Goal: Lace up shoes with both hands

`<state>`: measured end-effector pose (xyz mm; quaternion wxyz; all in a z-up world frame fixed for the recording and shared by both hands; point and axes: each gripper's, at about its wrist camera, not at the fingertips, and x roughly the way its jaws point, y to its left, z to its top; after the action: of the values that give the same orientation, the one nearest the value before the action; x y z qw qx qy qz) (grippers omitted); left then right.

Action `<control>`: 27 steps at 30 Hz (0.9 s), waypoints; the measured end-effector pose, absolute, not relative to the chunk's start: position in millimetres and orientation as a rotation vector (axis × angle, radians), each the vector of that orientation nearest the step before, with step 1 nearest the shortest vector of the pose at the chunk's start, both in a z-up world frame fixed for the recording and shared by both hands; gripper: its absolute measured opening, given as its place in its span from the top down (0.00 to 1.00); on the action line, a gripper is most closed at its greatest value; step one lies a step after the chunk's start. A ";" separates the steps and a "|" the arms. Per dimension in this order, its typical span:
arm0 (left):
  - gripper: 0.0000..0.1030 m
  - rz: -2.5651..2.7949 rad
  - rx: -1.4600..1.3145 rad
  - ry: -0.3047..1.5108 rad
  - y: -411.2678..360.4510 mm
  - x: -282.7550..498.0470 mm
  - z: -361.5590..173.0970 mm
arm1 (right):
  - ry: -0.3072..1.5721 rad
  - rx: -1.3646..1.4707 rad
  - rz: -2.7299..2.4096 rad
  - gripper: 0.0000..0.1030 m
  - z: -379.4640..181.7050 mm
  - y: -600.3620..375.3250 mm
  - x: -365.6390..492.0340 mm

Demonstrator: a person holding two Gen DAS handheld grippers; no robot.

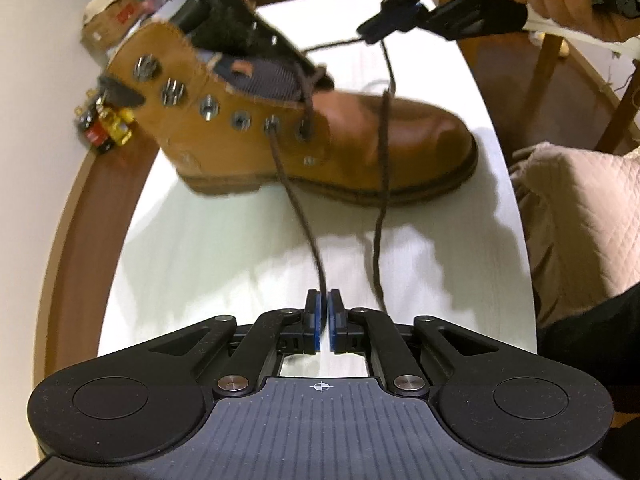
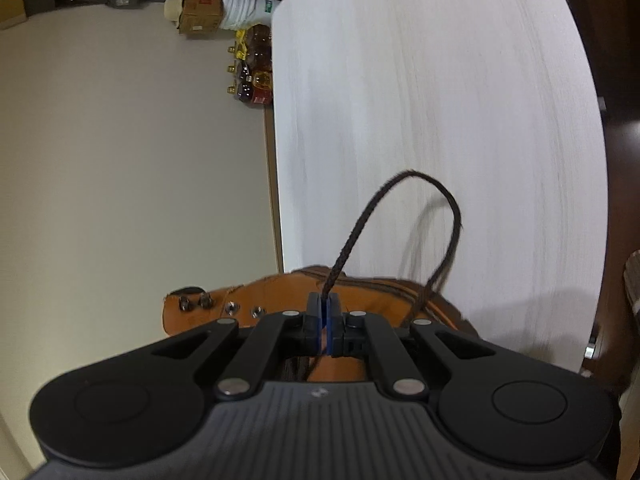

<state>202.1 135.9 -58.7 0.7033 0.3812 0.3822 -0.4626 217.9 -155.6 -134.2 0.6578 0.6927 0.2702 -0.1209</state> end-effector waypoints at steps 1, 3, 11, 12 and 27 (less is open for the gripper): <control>0.93 -1.026 0.849 0.859 139.5 199.7 -59.2 | 0.612 1.576 -0.272 0.96 -135.0 -156.0 215.5; 0.93 -1.023 0.846 0.870 143.8 196.1 -59.1 | 0.624 1.587 -0.269 0.93 -135.6 -154.5 208.9; 0.84 -1.058 0.798 0.901 139.8 189.3 -64.7 | 0.691 1.569 -0.290 0.90 -136.4 -138.4 185.2; 0.82 -1.070 0.790 0.907 137.4 188.6 -67.4 | 0.697 1.566 -0.292 0.90 -135.8 -137.1 184.0; 0.98 -1.064 0.747 0.931 108.0 196.9 -101.9 | 0.777 1.551 -0.295 0.90 -134.1 -116.8 177.5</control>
<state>196.9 108.0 -101.9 0.6971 0.3348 0.4175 -0.4771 177.5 -116.8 -134.1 0.6372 0.6794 0.3402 -0.1290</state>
